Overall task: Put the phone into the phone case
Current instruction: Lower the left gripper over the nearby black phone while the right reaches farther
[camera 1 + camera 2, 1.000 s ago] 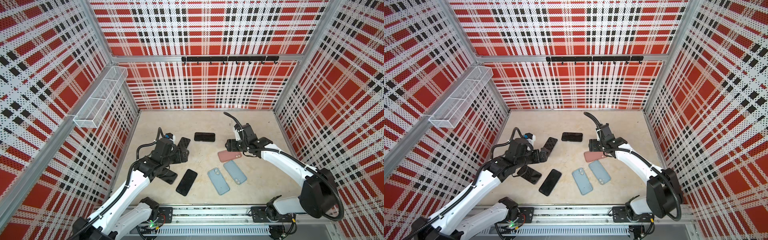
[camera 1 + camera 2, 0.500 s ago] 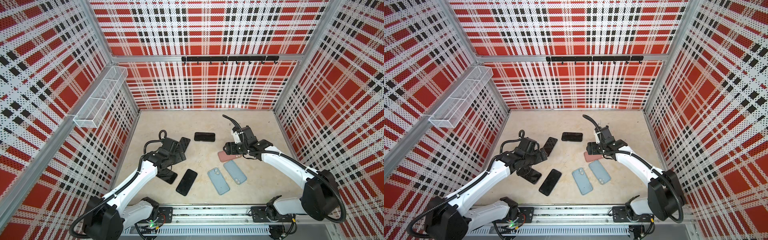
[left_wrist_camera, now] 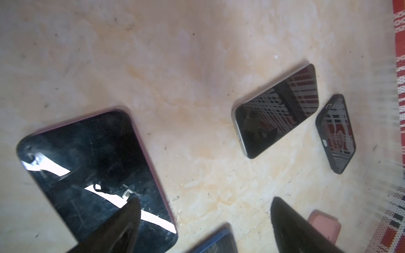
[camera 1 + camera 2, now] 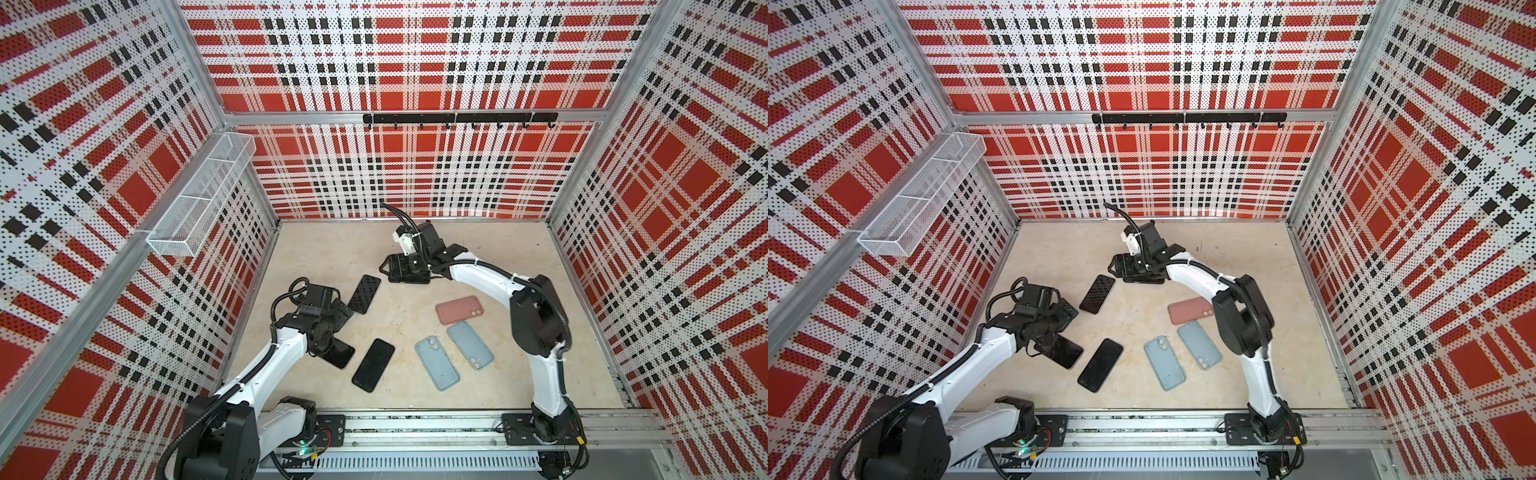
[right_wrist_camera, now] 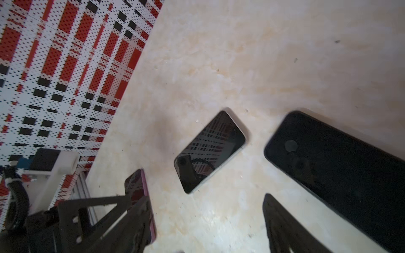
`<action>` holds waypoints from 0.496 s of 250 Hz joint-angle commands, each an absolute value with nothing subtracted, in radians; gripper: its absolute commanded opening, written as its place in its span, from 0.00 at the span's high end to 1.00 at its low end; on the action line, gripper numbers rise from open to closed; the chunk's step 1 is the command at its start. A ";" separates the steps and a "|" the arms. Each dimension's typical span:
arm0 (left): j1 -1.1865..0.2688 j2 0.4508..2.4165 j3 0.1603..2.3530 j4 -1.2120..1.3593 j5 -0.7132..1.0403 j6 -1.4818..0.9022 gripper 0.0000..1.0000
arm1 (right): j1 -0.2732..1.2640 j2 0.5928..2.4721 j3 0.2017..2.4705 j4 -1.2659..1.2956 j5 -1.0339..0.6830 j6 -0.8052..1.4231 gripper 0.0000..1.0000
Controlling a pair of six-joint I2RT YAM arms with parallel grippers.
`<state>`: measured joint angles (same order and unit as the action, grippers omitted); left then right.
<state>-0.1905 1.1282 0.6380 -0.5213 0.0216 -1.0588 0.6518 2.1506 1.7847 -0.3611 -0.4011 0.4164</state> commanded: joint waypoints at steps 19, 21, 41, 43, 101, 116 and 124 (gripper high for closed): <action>-0.160 1.153 0.604 -0.341 0.112 -1.097 0.06 | 0.659 2.331 1.995 -0.360 -0.499 0.423 0.18; -0.158 1.153 0.601 -0.332 0.114 -1.098 0.06 | 0.658 2.336 2.000 -0.360 -0.498 0.423 0.18; -0.155 1.163 0.573 -0.267 0.119 -1.112 0.06 | 0.659 2.386 2.055 -0.378 -0.480 0.409 0.18; -0.154 1.164 0.571 -0.262 0.121 -1.113 0.06 | 0.658 2.391 2.058 -0.380 -0.477 0.408 0.18; -0.176 1.197 0.650 -0.308 0.052 -0.982 0.06 | 0.661 2.451 2.119 -0.385 -0.449 0.428 0.19; -0.212 1.225 0.750 -0.422 -0.049 -0.865 0.04 | 0.659 2.409 2.071 -0.361 -0.425 0.428 0.18; -0.235 1.258 0.817 -0.487 -0.106 -0.804 0.03 | 0.657 2.387 2.046 -0.346 -0.418 0.428 0.18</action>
<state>-0.1795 1.2057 0.6247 -0.3492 0.0704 -1.0161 0.6556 2.4496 2.0907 -0.3969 -0.4534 0.4305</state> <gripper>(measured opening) 0.954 0.815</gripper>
